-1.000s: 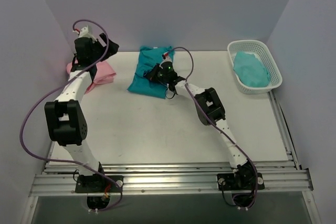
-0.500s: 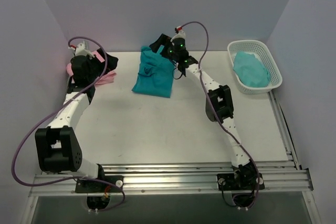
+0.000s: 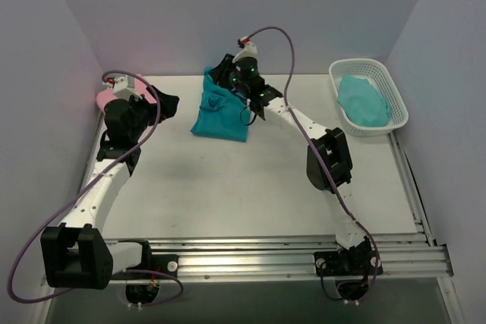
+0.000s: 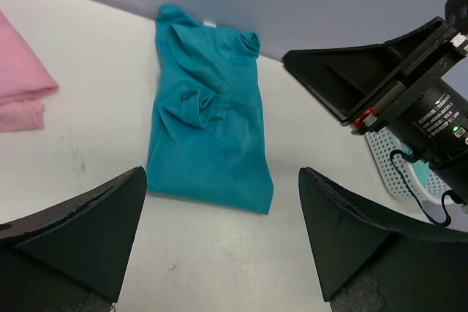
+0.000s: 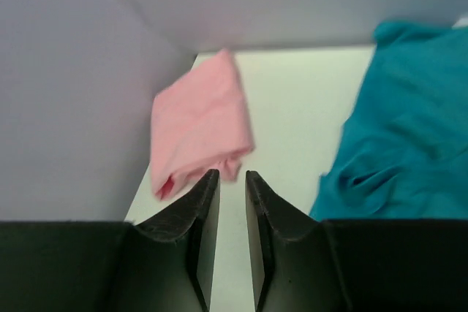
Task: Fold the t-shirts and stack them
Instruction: Grab one side of the 2/3 rectangular tshirt with both arms
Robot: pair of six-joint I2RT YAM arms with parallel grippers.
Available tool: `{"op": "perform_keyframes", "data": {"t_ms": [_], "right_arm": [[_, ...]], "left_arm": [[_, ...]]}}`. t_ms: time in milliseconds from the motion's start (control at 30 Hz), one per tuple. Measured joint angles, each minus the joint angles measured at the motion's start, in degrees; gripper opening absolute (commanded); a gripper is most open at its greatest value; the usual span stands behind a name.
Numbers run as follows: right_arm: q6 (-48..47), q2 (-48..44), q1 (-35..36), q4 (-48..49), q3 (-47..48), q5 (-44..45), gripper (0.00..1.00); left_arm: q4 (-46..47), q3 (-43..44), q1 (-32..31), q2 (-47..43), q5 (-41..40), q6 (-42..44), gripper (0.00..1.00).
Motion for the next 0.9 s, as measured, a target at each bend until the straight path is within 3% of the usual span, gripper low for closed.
{"op": "perform_keyframes", "data": {"t_ms": [33, 100, 133, 167, 267, 300, 533, 900], "right_arm": [[-0.2, 0.0, 2.0, -0.3, -0.7, -0.2, 0.17], [-0.1, -0.1, 5.5, -1.4, -2.6, -0.8, 0.28], [-0.2, -0.5, 6.7, -1.6, -4.6, -1.0, 0.40], [0.0, -1.1, 7.5, -2.1, -7.2, -1.0, 0.60], [0.1, -4.9, 7.5, -3.1, -18.9, 0.3, 0.85], [0.3, -6.5, 7.0, -3.5, -23.0, 0.9, 0.87], [3.0, -21.0, 1.5, -2.7, -47.1, 7.5, 0.90], [4.7, -24.4, 1.4, 1.6, -49.8, 9.6, 0.89]], "left_arm": [[0.1, -1.0, -0.6, -0.2, -0.5, 0.0, 0.94], [0.0, -2.9, -2.1, -0.2, -1.2, 0.0, 0.94], [0.1, -3.9, -3.0, 0.0, -1.6, 0.0, 0.94], [0.2, -4.9, -3.7, 0.2, -1.8, 0.0, 0.94], [2.5, -7.9, -5.8, 2.3, -2.6, -0.5, 0.94], [4.3, -9.3, -6.3, 4.2, -2.7, -1.3, 0.94], [14.6, -13.7, -6.8, 20.8, -3.3, -8.9, 0.94], [22.1, -11.4, -6.8, 31.6, -6.1, -17.4, 0.94]]}}
